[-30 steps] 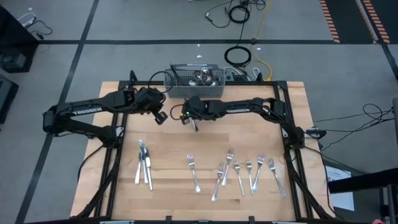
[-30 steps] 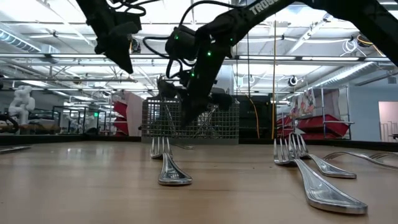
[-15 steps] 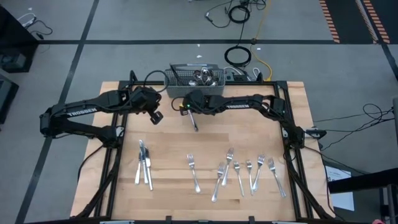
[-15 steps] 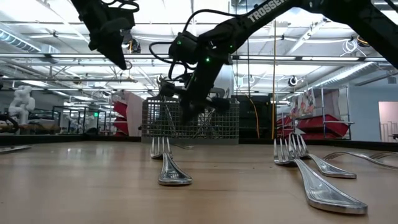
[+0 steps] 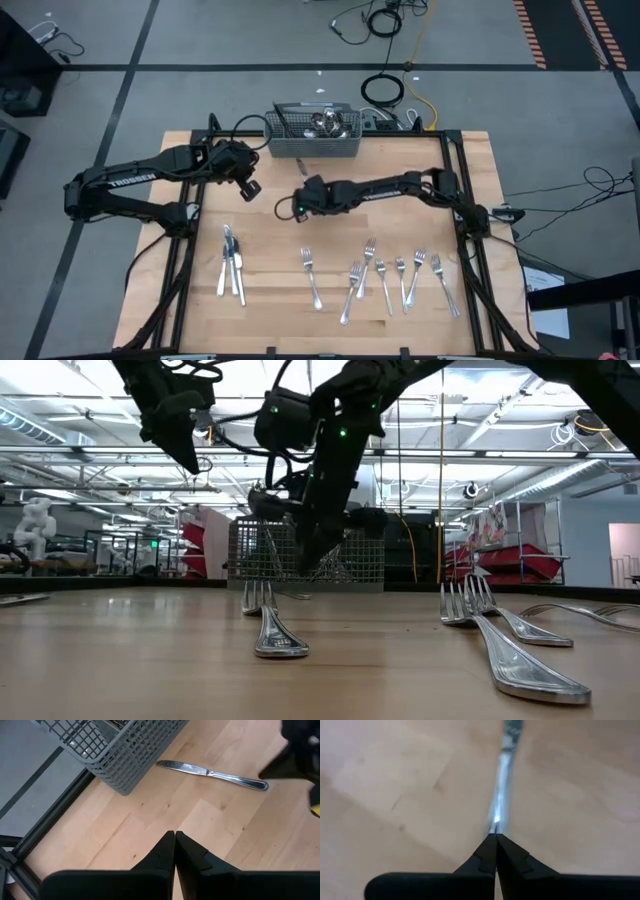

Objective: Sort silverware
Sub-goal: Put the silver knife into the gray utensil holder

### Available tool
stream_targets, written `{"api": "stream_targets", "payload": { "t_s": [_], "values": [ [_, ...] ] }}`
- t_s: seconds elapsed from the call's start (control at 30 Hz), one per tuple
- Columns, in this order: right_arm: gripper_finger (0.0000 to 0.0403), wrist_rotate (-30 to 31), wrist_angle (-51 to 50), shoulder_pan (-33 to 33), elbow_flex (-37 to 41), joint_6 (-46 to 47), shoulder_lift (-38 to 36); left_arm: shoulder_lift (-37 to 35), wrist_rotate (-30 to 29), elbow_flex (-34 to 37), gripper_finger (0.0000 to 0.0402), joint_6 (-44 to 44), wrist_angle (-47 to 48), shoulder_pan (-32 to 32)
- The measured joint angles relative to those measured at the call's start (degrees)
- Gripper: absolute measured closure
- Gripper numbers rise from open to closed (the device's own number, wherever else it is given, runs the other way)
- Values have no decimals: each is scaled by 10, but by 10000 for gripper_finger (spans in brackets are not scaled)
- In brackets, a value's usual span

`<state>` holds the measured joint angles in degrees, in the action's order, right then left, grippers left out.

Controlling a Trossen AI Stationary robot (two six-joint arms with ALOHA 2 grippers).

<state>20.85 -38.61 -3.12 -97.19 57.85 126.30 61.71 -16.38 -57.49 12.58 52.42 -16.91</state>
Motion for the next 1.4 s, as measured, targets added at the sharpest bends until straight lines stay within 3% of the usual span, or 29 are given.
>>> {"api": "stream_targets", "payload": {
  "t_s": [0.53, 1.0, 1.1, 1.27, 1.4],
  "values": [
    [403, -32, 3, 29, 0, 3, 30, 0, 1, 0, 384, 0, -9, 0],
    [403, -20, -94, 25, -2, 59, 33, 0, 1, 0, 384, -16, -9, 0],
    [402, -37, -76, 19, -11, 8, 26, 0, 1, 0, 384, -29, -9, 0],
    [402, -16, -48, 12, -76, -70, 12, 0, 1, 0, 384, -29, -9, 0],
    [402, -31, -32, -20, -77, -100, 30, 0, 1, 0, 384, -29, -9, 0]
  ]
}}
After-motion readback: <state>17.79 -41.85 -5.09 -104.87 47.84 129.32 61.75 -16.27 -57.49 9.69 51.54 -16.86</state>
